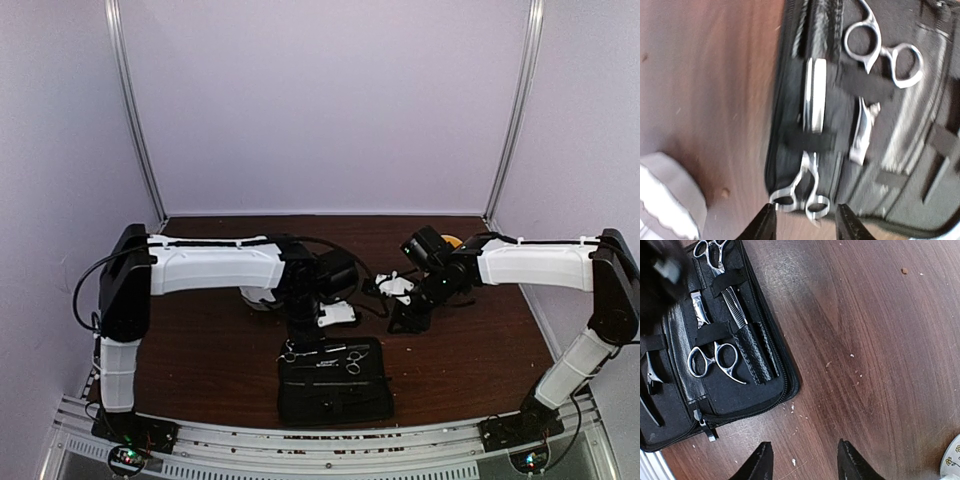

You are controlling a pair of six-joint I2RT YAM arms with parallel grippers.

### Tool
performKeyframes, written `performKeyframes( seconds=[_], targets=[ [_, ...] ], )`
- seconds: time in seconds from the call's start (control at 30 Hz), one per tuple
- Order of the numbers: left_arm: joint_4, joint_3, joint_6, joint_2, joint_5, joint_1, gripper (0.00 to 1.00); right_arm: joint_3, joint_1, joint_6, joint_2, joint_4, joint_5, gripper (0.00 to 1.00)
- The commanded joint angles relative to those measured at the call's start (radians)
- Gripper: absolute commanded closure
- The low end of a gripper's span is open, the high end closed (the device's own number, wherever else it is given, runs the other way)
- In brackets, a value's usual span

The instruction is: Sort the hair-cutting tools

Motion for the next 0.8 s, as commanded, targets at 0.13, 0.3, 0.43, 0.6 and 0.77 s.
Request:
performKeyframes(
  seconds=[0.13, 0.3, 0.43, 0.6, 0.77],
  targets=[
    [0.056, -0.212, -0.044, -0.159, 0.001, 0.048, 0.62, 0.017, 0.004, -0.009, -0.006, 0.004, 0.004, 0.55],
    [0.095, -0.27, -0.053, -0.146, -0.034, 0.057, 0.62, 0.019, 0.004, -0.009, 0.003, 0.002, 0.001, 0.55],
    [0.125, -0.264, -0.054, -0.124, -0.03, 0.057, 0.64, 0.019, 0.004, -0.008, 0.007, 0.002, 0.003, 0.55],
    [0.127, -0.241, -0.043, -0.09, -0.004, 0.058, 0.69, 0.017, 0.004, -0.01, 0.012, 0.001, 0.009, 0.55],
    [0.134, -0.227, -0.041, -0.057, 0.002, 0.058, 0.73, 0.019, 0.004, -0.012, 0.016, 0.001, 0.008, 0.55]
  ],
)
